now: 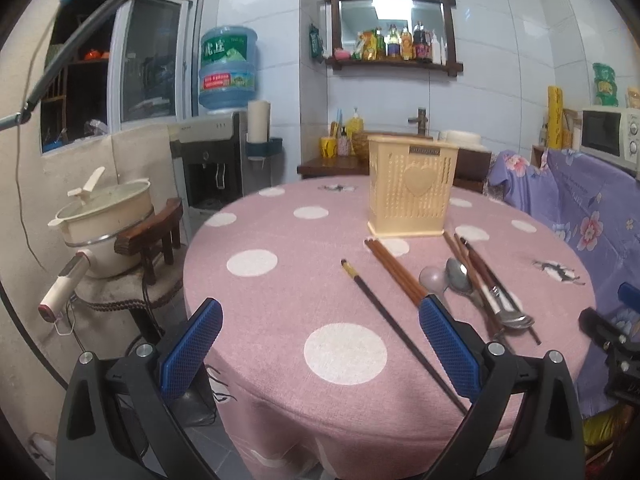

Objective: Organize utensils
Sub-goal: 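Move the left tool to the yellow-tipped black chopstick while the right tool approaches another black chopstick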

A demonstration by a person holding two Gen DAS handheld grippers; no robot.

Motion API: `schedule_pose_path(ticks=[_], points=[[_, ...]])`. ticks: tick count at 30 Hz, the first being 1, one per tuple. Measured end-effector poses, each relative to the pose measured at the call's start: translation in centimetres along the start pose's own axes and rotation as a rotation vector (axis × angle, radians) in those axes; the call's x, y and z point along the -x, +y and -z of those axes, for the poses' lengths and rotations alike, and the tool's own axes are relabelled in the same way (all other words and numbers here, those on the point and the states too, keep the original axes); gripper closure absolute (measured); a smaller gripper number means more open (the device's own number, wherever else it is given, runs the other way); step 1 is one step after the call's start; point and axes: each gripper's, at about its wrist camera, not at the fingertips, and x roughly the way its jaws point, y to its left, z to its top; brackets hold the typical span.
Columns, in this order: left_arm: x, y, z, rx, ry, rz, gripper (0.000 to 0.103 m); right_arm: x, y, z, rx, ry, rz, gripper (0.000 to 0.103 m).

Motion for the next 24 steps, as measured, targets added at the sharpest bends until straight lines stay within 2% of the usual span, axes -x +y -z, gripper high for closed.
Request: schedule_pose_path(ticks=[4,7,10,13,15,19,21,24], points=[[-2.7,0.5,0.2,-0.005,0.113,0.025,0.005,-2.8,-1.6,-0.3,-0.042,0.091,0.007,0.005],[-4.1,0.9,-0.4,0.001,0.149,0.041,0.005,-4.9,-2.7,-0.8,-0.083,0.161,-0.011,0.005],[-5.2,0.7,-1.6,-0.025,0.168,0.038,0.013,-6.8,-3.4,-1.6,-0.108,0.208,-0.038,0.005],[-6.9,0.4,-2.7,-0.029,0.196,0.062,0.021,-8.4,-3.6,-2.8,-0.114,0.21,-0.068,0.007],[-8.5,0.4,-3.3,-0.015,0.241,0.09,0.028,-9.5,-3.5,-3.6,-0.097,0.217,-0.06,0.015],[-11.0,0.3,-3.9,0.001,0.308,0.13,0.029,-12.6,-3.5,-4.9,-0.104,0.289,-0.08,0.029],[-11.8,0.2,-4.0,0.008,0.329,0.134,0.034,-13.7,-3.2,-5.4,-0.096,0.313,-0.089,0.038],[-12.8,0.0,-4.2,0.02,0.371,0.168,0.041,-14.9,-2.5,-5.8,-0.068,0.332,-0.092,0.042]])
